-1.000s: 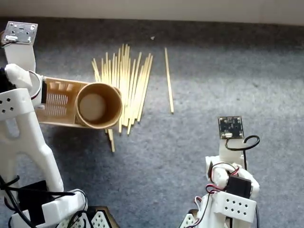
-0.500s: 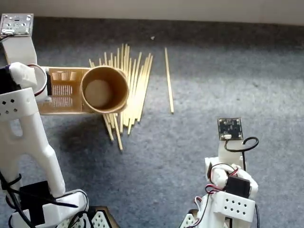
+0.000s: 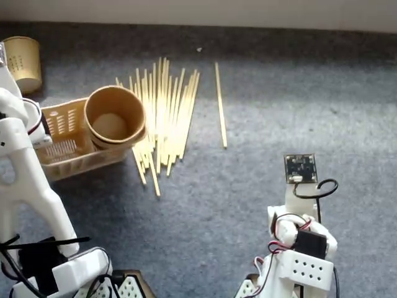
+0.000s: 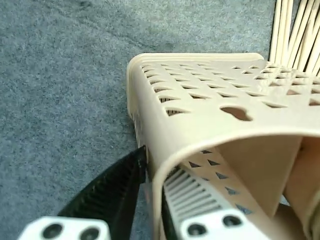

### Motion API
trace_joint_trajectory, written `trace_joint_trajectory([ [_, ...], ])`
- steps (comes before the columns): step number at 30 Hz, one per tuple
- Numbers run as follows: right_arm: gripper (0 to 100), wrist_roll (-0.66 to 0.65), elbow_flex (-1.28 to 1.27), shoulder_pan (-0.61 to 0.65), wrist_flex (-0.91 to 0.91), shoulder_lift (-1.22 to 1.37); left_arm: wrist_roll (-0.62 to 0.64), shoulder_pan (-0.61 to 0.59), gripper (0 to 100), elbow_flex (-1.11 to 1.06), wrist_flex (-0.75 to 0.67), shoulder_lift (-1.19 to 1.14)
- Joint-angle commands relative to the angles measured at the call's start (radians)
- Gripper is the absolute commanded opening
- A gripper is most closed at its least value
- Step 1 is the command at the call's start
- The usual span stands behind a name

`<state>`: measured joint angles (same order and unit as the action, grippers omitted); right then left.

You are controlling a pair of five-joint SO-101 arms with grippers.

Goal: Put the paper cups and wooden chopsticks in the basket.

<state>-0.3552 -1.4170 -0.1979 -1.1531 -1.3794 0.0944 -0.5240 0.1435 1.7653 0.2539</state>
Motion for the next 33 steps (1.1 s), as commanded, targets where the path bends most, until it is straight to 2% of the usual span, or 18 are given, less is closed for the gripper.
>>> trace_joint_trajectory([
  [1,5.0,0.011,0.008,0.012,0.018,-0.007,0.003,0.147,0,0.016,0.006,0.170],
  [5,5.0,0.011,0.008,0.008,0.018,-0.007,0.011,0.498,0,0.019,0.003,0.397],
  [8,5.0,0.011,0.008,0.007,0.018,-0.005,0.054,0.708,0,0.036,0.003,0.427],
  [17,5.0,0.009,0.010,-0.019,0.015,-0.008,0.046,0.909,0,0.094,0.002,0.220],
  [25,5.0,0.009,0.143,-0.403,0.005,-0.010,0.018,1.050,0,0.154,-0.005,0.022],
  [29,5.0,0.009,0.202,-0.489,-0.036,-0.010,0.015,1.102,0,0.183,-0.012,-0.091],
  [33,5.0,0.011,0.228,-0.513,-0.039,-0.010,-0.034,1.115,0,0.185,-0.028,-0.228],
])
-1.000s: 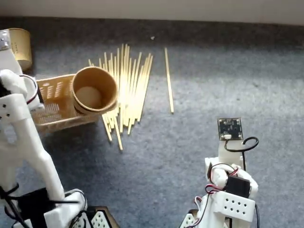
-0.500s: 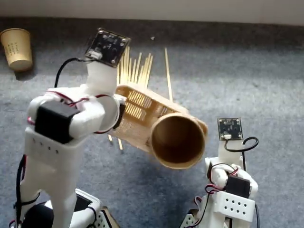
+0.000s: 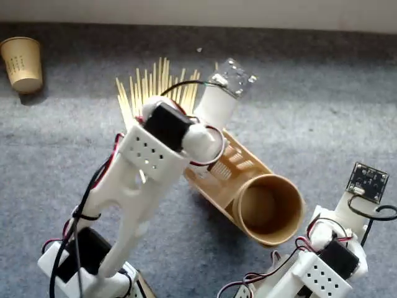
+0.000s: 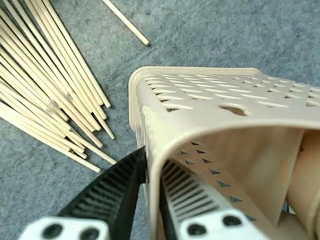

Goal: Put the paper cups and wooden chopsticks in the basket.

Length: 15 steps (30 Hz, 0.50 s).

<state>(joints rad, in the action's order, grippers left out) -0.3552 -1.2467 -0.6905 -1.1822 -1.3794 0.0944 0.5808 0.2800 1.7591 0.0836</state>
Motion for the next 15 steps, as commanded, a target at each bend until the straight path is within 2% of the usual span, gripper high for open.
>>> trace_joint_trajectory([
  [1,5.0,0.011,0.056,-0.018,-0.010,-0.010,-0.054,0.008,0,0.051,-0.021,-0.093],
  [4,5.0,0.011,0.053,-0.016,-0.010,-0.010,-0.081,-0.024,1,0.076,-0.026,-0.180],
  [6,5.0,0.011,0.048,-0.015,-0.008,-0.010,-0.084,-0.058,4,0.108,-0.021,-0.237],
  [9,5.0,0.011,0.041,0.033,-0.012,-0.010,-0.091,-0.110,14,0.165,-0.020,-0.305],
  [15,5.0,0.011,-0.033,0.101,-0.004,-0.010,-0.229,-0.225,34,0.285,0.002,-0.277],
])
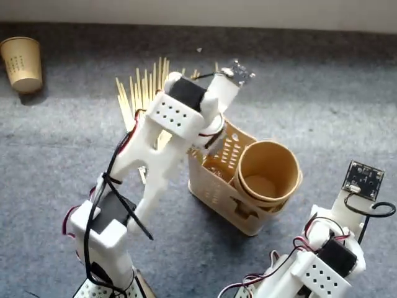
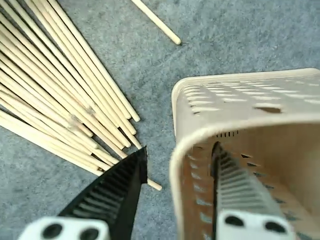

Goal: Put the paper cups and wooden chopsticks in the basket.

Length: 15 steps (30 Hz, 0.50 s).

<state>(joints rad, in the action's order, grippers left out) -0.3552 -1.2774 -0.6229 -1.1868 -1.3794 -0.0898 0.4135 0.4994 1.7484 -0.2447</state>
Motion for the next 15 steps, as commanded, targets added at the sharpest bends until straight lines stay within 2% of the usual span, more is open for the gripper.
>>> trace_joint_trajectory([
  [1,5.0,0.011,-0.008,0.039,0.001,-0.010,-0.051,-0.077,36,0.071,0.012,0.079],
  [8,5.0,0.011,-0.016,0.077,0.002,-0.010,-0.141,-0.188,37,0.070,0.012,0.340],
  [15,5.0,0.011,-0.016,0.079,0.002,-0.010,-0.146,-0.467,37,0.068,0.012,0.556],
])
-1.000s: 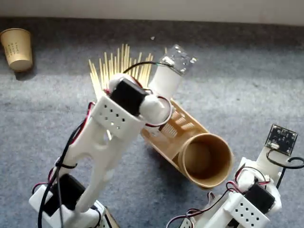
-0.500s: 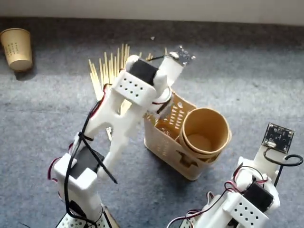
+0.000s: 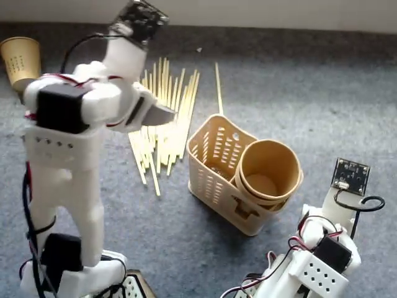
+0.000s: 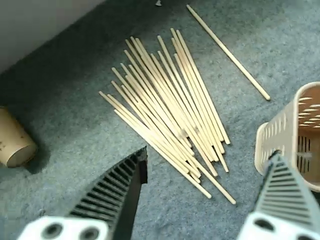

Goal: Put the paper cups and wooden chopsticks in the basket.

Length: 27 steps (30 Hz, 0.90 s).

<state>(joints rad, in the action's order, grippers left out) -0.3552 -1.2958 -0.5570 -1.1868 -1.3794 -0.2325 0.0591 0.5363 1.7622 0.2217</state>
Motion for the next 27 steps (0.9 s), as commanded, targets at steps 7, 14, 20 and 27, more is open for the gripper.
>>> trace_joint_trajectory([
  [7,5.0,0.055,0.010,0.061,0.002,-0.010,0.018,-0.183,37,-0.251,-0.025,0.282],
  [14,5.0,0.058,0.008,0.179,0.002,-0.010,0.077,-0.186,37,-0.980,-0.382,0.891],
  [20,5.0,0.058,0.005,0.185,0.002,-0.010,-0.077,-0.191,37,-1.607,-0.597,1.303],
  [27,5.0,0.058,-0.016,0.226,0.027,-0.010,-0.072,-0.216,37,-1.885,-0.681,1.573],
])
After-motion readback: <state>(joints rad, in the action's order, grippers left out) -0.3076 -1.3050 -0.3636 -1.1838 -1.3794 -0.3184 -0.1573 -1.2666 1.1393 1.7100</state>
